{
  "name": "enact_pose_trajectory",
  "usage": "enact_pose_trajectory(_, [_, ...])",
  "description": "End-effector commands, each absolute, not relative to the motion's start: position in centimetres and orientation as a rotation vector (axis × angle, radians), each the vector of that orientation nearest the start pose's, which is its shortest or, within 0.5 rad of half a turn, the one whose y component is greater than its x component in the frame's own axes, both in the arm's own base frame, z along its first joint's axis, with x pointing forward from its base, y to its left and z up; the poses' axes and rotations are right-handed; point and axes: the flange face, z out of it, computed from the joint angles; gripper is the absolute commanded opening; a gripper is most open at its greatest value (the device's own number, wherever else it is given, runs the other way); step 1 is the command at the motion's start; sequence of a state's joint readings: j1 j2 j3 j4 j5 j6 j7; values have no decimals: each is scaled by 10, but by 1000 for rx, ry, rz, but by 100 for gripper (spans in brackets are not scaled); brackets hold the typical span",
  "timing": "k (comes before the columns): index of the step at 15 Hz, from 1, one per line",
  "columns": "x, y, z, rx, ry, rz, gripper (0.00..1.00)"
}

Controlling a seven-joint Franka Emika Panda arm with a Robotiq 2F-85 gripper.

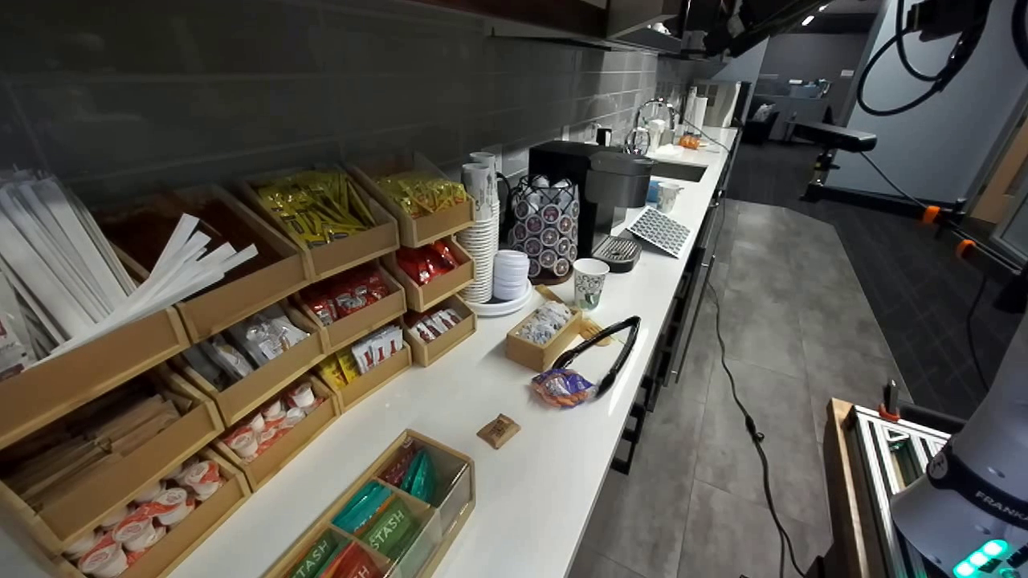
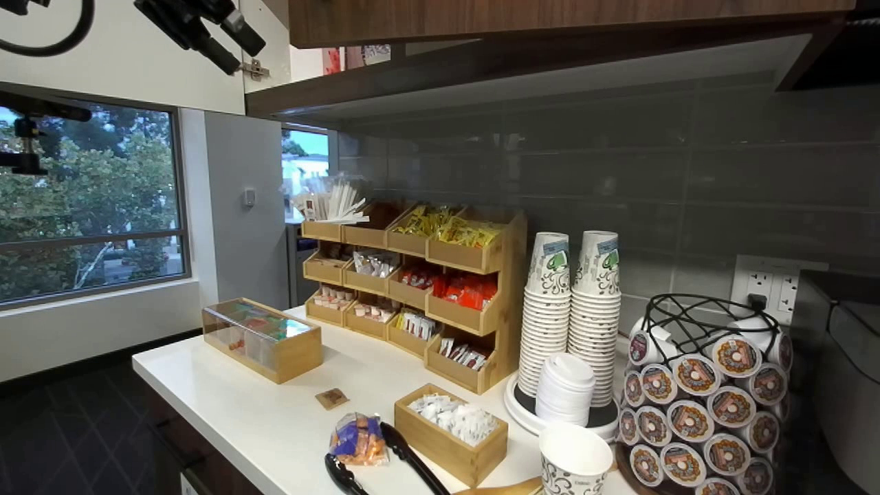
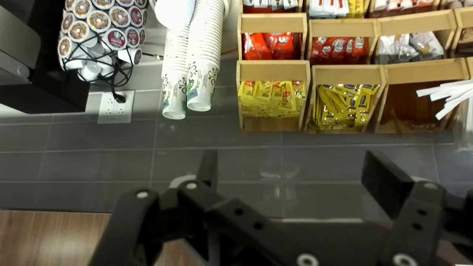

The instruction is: Open the right upper cabinet door.

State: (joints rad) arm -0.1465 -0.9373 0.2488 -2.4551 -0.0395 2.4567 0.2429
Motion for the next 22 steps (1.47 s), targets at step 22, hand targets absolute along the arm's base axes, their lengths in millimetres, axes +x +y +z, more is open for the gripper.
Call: enact_pose_trajectory(22, [378, 96, 702, -2810, 617, -2040, 100])
